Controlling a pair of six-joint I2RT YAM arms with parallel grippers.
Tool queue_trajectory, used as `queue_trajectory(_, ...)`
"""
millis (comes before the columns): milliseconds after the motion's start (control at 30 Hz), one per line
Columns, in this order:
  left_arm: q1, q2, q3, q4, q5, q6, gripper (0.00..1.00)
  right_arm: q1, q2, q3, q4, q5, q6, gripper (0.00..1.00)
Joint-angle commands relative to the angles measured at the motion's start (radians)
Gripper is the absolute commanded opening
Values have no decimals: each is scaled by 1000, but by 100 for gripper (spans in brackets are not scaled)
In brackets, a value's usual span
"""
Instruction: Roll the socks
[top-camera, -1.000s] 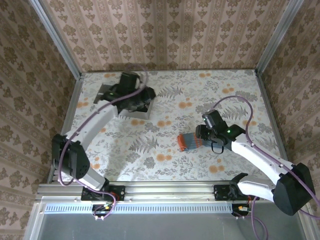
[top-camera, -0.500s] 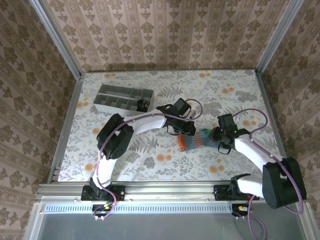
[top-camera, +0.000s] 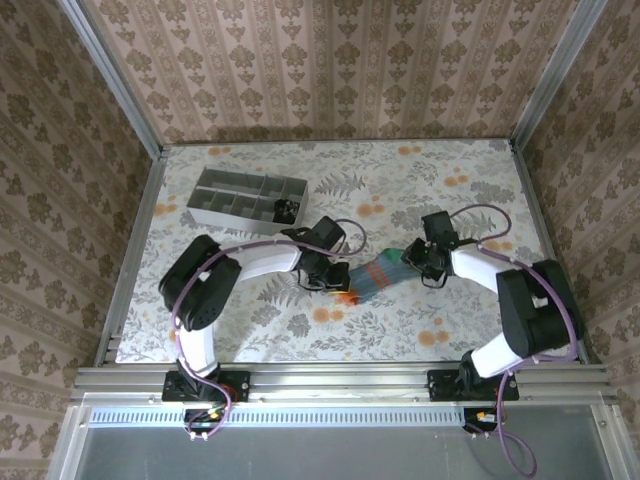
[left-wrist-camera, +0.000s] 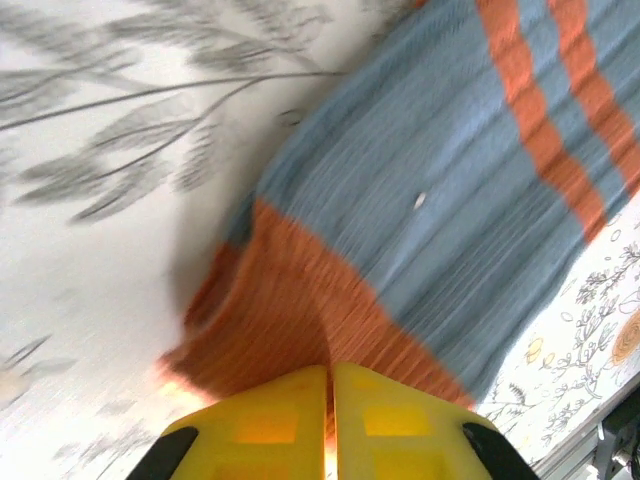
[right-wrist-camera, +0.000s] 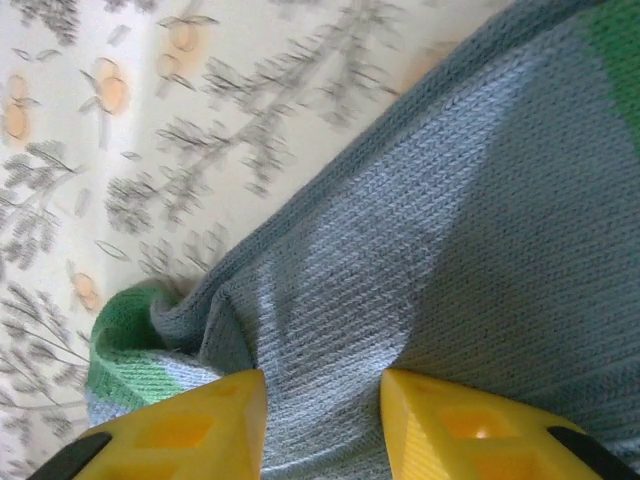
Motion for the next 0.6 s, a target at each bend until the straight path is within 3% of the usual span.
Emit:
queue_trajectory(0, 18, -65, -52, -43, -59, -43, 13, 39, 117, 58, -61, -50, -27, 34)
queue_trajectory(100, 30, -115, -91, -60, -65, -57, 19, 78, 201, 130, -71, -62, -33, 32)
queue_trajectory(433, 133, -322, -144, -102, -124, -164, 18, 208, 442, 470, -167, -138, -102, 31)
queue_trajectory(567, 175, -335, -122, -66, -96, -209, 18, 246, 532, 622, -241, -184, -185, 34)
